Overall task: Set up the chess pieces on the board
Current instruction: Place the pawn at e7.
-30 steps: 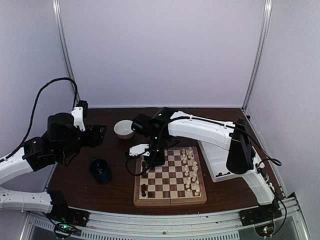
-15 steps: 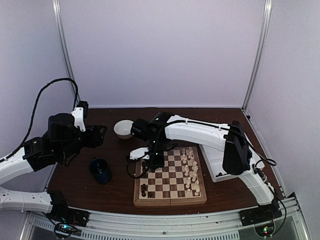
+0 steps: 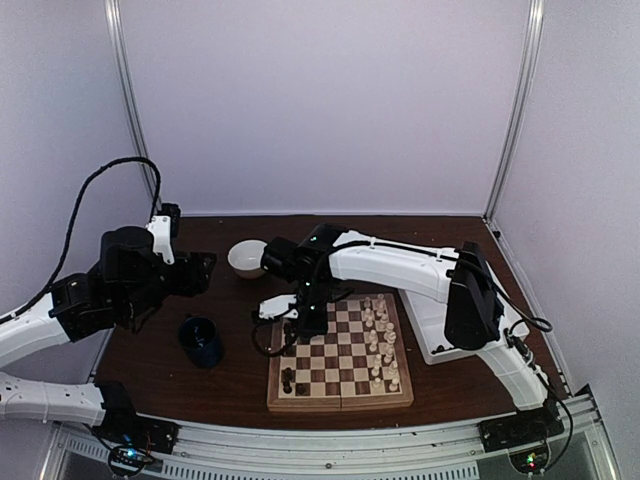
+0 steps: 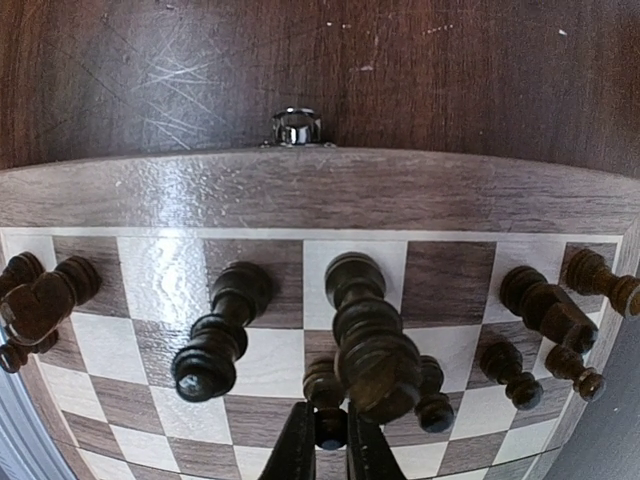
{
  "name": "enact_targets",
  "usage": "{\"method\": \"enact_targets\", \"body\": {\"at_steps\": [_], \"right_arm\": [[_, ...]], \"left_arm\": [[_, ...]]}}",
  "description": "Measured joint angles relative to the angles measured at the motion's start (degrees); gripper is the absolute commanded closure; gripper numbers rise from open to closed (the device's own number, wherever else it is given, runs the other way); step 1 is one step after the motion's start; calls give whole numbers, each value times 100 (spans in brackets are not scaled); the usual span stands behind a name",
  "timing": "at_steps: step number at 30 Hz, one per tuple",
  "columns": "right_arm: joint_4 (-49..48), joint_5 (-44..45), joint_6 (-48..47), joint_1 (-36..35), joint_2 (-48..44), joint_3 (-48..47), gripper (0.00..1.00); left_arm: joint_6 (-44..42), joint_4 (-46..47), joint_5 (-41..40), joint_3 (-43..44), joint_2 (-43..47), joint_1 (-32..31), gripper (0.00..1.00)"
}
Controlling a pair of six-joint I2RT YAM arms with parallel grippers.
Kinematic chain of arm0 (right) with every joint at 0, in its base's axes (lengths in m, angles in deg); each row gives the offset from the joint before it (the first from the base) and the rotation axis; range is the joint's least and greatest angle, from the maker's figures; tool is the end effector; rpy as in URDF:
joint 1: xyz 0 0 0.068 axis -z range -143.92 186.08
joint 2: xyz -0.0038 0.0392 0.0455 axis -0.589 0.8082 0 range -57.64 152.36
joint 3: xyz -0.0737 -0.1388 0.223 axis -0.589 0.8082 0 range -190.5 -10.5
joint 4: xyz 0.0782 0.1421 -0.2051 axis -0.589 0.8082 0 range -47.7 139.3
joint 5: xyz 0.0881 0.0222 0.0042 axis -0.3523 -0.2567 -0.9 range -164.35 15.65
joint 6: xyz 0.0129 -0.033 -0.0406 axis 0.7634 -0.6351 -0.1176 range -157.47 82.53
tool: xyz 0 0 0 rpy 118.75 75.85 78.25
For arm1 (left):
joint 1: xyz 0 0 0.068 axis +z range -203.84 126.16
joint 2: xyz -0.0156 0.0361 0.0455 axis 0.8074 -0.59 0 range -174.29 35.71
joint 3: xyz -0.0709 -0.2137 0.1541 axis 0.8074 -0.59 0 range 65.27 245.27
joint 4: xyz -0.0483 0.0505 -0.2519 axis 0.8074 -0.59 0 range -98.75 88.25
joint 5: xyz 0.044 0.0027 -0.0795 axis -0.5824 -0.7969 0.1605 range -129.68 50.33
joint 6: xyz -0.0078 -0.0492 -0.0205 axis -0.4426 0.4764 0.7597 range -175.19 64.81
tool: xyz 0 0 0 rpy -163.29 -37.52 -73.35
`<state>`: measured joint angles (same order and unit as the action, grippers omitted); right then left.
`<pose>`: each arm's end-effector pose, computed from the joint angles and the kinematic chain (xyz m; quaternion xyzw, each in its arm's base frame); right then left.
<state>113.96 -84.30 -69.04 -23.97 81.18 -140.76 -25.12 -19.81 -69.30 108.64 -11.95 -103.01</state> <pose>0.2386 0.4264 0.2027 -0.7169 0.6865 0.1047 0.0611 0.1361 -0.1308 0.3104 -0.0070 0.8156 -0.1795 0.5500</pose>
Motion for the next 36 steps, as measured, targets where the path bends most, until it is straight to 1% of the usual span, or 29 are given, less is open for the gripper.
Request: {"method": "enact_targets", "body": {"at_steps": [7,12,16,28,36], "right_arm": [[-70,57,0,0,7,0,89],[-79,109,9,-2,7,0,81],[-79,146,20,-4,7,0,78],[-79,87,118,-4,4,0,76],[-79,35,157,-7,4,0,78]], "left_arm": [[0,-2,2,0,-59,0,30],[-2,-2,2,0,-59,0,30],[-2,-2,2,0,-59,0,30],[-4,0,4,0,-195,0,30],[-4,-2,28,0,-330,0,30]]}}
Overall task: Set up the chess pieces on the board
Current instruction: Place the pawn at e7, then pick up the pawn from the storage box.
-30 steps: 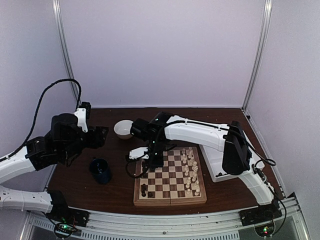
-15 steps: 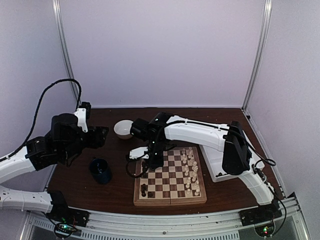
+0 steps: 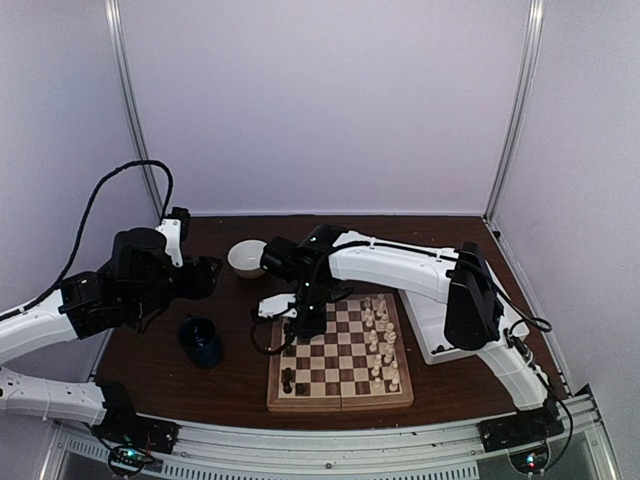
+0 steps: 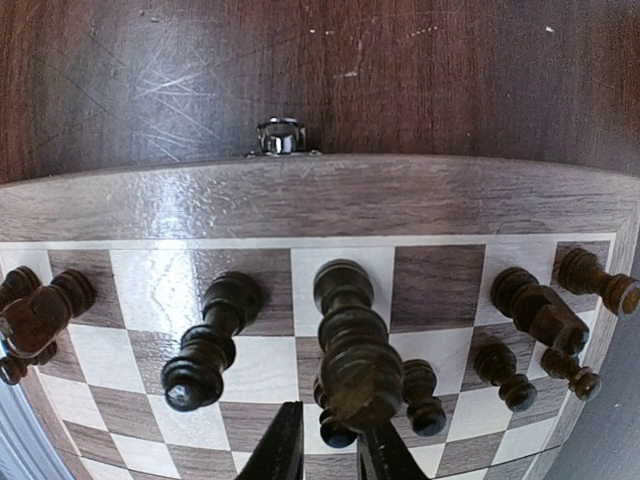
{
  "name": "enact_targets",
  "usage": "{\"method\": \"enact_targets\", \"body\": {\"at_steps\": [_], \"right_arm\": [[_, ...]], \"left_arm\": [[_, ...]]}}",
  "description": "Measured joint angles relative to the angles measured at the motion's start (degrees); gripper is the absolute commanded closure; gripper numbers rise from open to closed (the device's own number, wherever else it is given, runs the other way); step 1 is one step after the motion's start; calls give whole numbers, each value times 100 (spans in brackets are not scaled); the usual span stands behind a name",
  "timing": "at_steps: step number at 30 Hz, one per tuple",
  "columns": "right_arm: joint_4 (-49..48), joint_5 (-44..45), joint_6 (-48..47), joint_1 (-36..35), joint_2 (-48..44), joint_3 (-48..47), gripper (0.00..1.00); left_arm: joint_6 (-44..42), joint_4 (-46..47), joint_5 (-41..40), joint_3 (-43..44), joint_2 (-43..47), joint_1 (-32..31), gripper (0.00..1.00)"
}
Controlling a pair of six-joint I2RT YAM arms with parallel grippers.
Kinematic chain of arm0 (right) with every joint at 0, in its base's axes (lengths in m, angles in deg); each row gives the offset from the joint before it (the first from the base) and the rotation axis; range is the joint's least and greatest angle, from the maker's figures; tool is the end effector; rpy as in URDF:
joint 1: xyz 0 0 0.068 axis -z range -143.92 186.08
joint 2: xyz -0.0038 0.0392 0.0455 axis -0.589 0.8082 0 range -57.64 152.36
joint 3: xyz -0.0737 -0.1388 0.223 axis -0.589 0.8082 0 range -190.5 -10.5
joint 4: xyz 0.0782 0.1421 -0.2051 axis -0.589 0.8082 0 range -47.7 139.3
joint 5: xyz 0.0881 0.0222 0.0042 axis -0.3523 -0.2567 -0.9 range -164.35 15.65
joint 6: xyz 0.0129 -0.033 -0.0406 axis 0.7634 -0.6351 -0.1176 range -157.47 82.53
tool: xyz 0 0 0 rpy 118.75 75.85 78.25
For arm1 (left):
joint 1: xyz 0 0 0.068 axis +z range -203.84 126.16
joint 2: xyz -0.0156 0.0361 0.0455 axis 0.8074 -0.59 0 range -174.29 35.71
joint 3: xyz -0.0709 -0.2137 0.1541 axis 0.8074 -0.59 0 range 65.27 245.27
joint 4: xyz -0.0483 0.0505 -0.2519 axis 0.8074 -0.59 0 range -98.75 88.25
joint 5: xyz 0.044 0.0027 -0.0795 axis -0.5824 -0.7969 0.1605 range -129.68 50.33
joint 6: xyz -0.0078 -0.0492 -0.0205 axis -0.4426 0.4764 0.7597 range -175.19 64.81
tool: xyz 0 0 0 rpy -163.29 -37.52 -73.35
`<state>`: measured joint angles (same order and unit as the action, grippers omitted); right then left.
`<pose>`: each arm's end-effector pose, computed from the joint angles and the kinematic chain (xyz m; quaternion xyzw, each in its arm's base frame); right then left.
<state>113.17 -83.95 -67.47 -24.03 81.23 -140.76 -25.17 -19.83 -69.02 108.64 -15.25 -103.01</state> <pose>0.2391 0.4279 0.2025 -0.7078 0.6955 0.1042 0.0666 0.1432 -0.1393 0.3003 0.0033 0.8300 -0.1629 0.5335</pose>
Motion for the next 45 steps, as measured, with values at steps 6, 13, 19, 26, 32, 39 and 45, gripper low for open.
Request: {"method": "enact_targets", "body": {"at_steps": [6,13,19,26,32,39,45], "right_arm": [[0,4,0,2,0,0,75],[4,87,-15,2,-173,13,65],[94,-151,-7,63,-966,50,67],[9,-369,-63,1056,-3176,2284,74],[-299,-153,-127,3510,-4533,4559,80],[-654,146,-483,5119,-5316,6391,84],[-1099,264,-767,5711,-5233,6999,82]], "left_arm": [[0,0,0,0,0,0,30],[-9,0,-2,0,0,0,29],[-33,-2,0,7,-92,0,29],[-205,39,254,186,-476,2,33],[-492,240,935,509,-1257,7,37],[-623,525,1670,922,-1985,7,40],[-645,695,2218,1235,-2361,4,41]]}}
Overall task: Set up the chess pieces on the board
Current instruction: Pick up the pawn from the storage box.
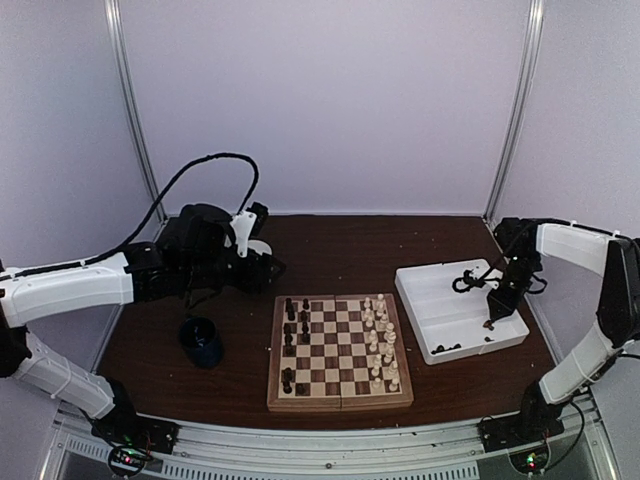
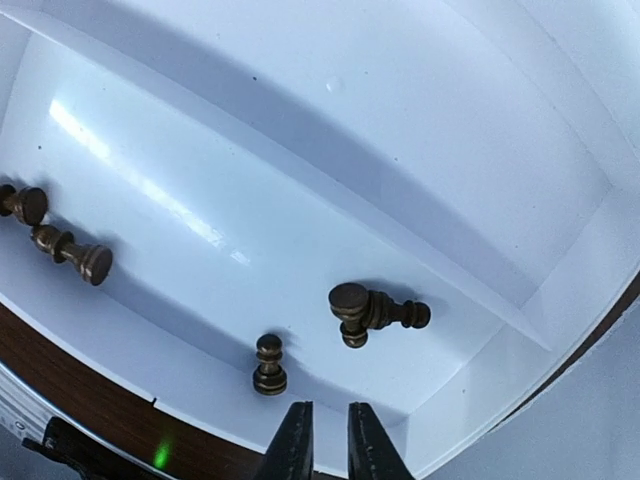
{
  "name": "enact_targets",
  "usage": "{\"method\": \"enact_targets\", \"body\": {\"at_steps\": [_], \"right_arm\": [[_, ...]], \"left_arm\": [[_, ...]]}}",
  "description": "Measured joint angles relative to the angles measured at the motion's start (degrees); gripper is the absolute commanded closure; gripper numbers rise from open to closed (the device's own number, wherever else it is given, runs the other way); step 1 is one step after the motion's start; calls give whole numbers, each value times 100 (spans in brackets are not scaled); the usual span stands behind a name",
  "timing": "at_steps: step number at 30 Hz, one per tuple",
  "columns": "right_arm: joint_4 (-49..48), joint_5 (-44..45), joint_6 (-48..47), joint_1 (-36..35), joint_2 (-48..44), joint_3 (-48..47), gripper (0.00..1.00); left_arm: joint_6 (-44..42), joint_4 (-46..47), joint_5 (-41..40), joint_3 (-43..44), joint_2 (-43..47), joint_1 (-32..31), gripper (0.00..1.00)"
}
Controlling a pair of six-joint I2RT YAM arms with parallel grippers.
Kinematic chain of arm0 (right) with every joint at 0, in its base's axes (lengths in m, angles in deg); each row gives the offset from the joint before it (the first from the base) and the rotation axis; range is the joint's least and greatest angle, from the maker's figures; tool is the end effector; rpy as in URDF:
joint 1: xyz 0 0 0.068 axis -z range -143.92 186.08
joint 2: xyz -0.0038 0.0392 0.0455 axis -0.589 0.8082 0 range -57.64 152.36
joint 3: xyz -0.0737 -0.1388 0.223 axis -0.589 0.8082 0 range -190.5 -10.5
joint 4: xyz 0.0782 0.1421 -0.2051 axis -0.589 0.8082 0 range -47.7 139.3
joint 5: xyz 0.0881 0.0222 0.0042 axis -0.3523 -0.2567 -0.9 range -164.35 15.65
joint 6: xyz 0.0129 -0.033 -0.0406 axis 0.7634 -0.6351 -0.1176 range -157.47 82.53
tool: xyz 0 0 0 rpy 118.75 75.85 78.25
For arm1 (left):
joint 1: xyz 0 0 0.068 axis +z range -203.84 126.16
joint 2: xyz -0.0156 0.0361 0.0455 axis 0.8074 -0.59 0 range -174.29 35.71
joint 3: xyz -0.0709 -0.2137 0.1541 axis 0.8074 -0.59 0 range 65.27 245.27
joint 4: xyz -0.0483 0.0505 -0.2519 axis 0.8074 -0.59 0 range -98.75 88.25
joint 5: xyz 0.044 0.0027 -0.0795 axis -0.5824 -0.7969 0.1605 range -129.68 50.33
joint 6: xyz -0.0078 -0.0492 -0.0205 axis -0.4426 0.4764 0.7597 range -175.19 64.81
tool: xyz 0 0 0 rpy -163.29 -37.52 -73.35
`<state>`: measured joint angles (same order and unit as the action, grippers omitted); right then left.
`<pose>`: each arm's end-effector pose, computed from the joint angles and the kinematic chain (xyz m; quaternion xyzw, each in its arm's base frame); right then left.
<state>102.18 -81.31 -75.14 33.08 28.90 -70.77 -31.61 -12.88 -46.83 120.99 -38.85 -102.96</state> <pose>0.2572 0.0178 0.2132 -0.3486 0.9347 0.0479 0.0501 0.1967 -0.2206 0.2912 0.1606 0.8498 -0.2523 0.4341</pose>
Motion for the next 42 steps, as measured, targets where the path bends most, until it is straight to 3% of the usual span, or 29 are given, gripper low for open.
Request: {"method": "enact_targets", "body": {"at_steps": [21,29,36,42], "right_arm": [[-1108,299,-267,107,901,459,76],[-1121,249,-306,111,885,479,90],[-929,81,-350,116,227,632,91],[-348,-706,-457,-4,-780,315,91]], "left_arm": [[42,57,284,20,-57,0,41],[44,70,337,22,-149,0,41],[50,90,472,136,-330,0,41],[44,323,809,376,-693,-111,41]]}}
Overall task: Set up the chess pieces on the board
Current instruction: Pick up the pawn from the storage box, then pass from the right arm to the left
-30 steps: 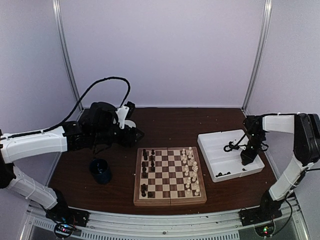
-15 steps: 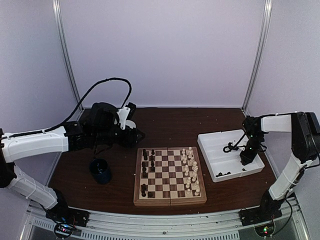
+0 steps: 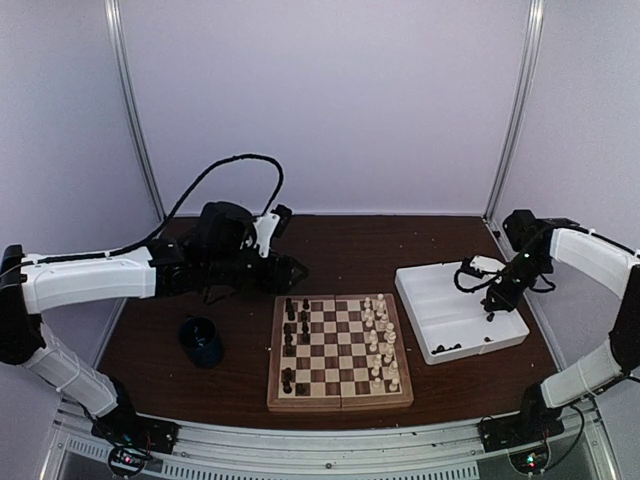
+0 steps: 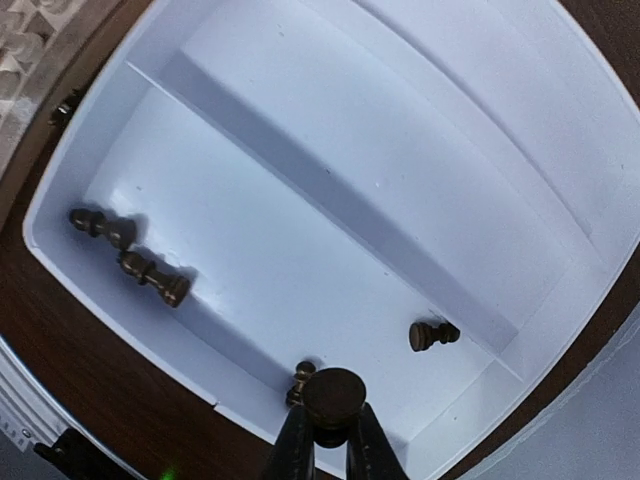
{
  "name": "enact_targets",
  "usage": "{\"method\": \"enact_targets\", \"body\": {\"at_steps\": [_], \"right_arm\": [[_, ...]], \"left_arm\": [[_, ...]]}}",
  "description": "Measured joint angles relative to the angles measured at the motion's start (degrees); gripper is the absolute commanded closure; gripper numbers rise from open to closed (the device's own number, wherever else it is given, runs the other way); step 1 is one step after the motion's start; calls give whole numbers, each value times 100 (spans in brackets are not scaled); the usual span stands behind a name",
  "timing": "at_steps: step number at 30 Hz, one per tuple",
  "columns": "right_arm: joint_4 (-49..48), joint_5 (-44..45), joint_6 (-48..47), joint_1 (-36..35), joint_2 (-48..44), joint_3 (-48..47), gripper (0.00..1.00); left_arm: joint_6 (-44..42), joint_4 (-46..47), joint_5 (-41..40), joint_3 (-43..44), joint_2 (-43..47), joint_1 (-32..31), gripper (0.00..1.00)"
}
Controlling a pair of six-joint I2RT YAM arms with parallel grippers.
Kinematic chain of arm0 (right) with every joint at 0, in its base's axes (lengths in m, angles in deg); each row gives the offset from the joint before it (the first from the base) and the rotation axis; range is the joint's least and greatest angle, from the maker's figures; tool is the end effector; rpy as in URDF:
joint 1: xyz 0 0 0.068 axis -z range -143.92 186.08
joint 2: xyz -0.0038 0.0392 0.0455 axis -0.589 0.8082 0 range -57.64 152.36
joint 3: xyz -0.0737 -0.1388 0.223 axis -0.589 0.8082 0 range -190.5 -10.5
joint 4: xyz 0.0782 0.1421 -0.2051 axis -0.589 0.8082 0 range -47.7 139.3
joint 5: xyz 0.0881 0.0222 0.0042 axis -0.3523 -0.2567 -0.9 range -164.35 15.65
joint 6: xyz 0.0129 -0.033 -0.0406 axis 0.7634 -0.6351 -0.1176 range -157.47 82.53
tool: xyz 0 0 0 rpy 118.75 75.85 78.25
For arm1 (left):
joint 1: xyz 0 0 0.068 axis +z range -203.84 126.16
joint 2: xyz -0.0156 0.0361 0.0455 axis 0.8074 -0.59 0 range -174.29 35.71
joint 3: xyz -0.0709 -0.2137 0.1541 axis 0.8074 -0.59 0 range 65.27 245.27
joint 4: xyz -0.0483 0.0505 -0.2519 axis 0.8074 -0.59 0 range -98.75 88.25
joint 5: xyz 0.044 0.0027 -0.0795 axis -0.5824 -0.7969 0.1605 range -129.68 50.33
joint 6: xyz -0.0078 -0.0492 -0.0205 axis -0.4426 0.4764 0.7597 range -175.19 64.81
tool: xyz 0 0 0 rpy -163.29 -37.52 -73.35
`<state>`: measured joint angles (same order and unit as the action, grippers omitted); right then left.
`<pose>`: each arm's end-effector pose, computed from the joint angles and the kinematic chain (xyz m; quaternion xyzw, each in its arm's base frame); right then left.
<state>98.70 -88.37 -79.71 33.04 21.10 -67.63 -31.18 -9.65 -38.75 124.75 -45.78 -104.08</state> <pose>0.2402 0.0214 0.2318 -0.3918 0.9061 0.0796 0.1384 0.2076 -0.2506 0.2839 0.2004 0.8421 -0.3077 0.3950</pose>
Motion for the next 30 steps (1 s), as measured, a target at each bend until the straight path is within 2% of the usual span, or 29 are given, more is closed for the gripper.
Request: {"method": "enact_targets", "body": {"at_steps": [3,7,13,16,23,30], "right_arm": [[251,-459,9,-299,-310,-286,91],[426,-872,76,-1141,-463,-710,91],[455,-994,356,-2702,-264,-1543,91],[448,-940,439,-3154,17,-1993,91],[433,-457,501,-3832,638,-2450,91],[457,-142,533,-4028,811,-2664,91]], "left_arm": [[20,111,310,247,-341,-138,41],[341,341,874,664,-892,-282,41],[1427,710,1803,1338,-1823,-323,44],[1971,946,2199,1587,-2208,-323,46],[2828,1318,2802,1834,-2673,-374,48],[3110,1419,3080,2122,-2741,-474,57]]}}
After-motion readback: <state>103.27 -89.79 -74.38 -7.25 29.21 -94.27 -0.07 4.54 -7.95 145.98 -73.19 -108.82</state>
